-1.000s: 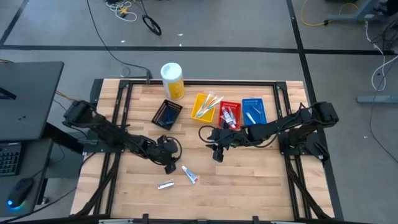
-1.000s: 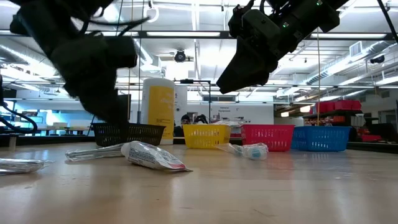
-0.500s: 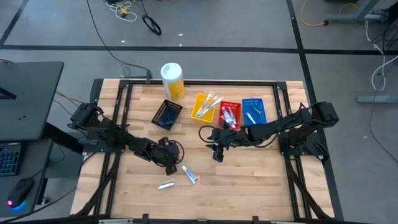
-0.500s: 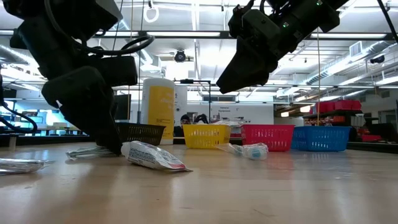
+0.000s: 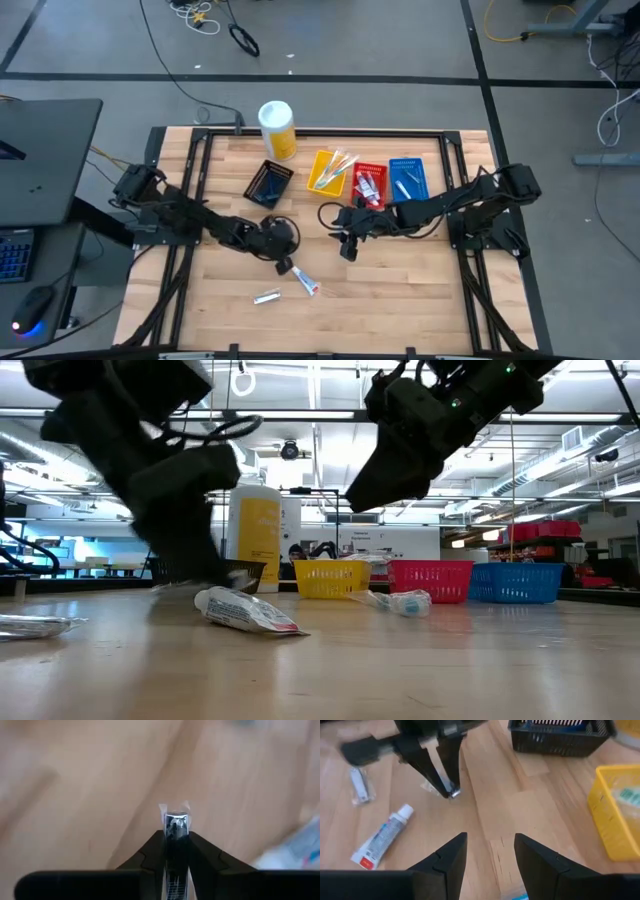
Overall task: Pick & Place Travel size toiletries
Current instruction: Put the silver nail cutter into the blue bin
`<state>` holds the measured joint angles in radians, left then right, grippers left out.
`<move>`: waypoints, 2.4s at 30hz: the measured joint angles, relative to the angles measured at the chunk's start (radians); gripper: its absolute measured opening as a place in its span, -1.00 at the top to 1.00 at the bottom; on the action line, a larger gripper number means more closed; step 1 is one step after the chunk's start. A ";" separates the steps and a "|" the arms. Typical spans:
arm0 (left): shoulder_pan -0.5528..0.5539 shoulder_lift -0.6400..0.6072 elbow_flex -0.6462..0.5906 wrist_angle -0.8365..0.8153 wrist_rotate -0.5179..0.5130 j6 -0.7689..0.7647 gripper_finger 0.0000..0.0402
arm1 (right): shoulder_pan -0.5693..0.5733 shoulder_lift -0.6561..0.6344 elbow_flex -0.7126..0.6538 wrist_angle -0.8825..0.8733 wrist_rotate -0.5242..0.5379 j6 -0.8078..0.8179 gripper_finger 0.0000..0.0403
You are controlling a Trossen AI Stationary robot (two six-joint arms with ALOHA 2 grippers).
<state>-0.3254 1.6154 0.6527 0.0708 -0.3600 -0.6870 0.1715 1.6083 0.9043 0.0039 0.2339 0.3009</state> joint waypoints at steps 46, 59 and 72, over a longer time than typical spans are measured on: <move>0.159 -0.002 0.231 0.211 -0.064 0.347 0.62 | 0.000 0.090 0.003 0.164 0.159 0.101 0.74; 0.158 -0.002 0.231 0.204 -0.136 0.356 0.43 | -0.002 0.090 -0.002 0.126 0.160 0.211 0.75; 0.159 -0.002 0.231 0.108 -0.166 0.332 0.29 | -0.031 -0.078 -0.001 -0.573 0.431 0.491 0.75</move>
<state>-0.1666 1.6138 0.8833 0.1792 -0.5255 -0.3549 0.1400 1.5301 0.9035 -0.5690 0.6647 0.7921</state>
